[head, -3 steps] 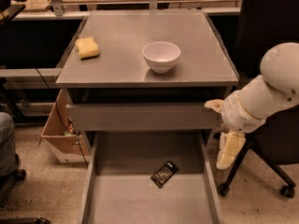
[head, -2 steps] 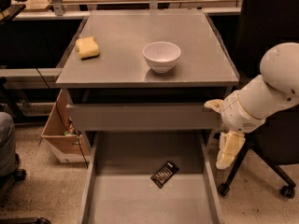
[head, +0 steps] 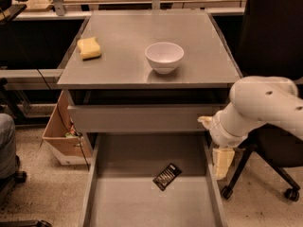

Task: Pick rxbar chocolate from middle drawer and place on counter

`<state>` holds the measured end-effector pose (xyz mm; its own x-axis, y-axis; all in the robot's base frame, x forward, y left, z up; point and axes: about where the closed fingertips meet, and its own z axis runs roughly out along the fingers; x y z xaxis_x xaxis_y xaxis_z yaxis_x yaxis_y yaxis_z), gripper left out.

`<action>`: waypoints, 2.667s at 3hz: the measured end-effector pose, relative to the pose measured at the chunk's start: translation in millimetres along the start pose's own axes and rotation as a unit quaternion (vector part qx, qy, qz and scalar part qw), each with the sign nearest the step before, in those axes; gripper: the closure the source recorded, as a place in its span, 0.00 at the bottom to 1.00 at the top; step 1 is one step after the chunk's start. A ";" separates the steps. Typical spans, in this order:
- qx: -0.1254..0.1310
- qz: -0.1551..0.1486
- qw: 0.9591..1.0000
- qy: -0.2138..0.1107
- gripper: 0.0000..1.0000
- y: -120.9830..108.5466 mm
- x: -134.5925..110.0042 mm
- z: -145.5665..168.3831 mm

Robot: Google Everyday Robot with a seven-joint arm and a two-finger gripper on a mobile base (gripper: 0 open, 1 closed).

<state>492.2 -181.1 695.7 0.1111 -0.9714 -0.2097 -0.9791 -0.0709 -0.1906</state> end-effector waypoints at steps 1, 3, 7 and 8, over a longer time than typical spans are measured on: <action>-0.014 -0.031 0.999 0.026 0.00 -6.7 23.1 52.7; -0.065 -0.058 0.996 0.013 0.00 -9.2 58.5 156.8; -0.054 -0.050 0.987 -0.142 0.00 -14.3 44.5 321.0; -0.045 -0.024 0.985 -0.166 0.00 -19.3 36.9 343.6</action>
Offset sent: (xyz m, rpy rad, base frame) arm 0.0543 -0.0335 -0.1874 -0.0984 0.1189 0.1356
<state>573.7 -137.7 362.1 0.1928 -0.8404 -0.5066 -0.9808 -0.1497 -0.1251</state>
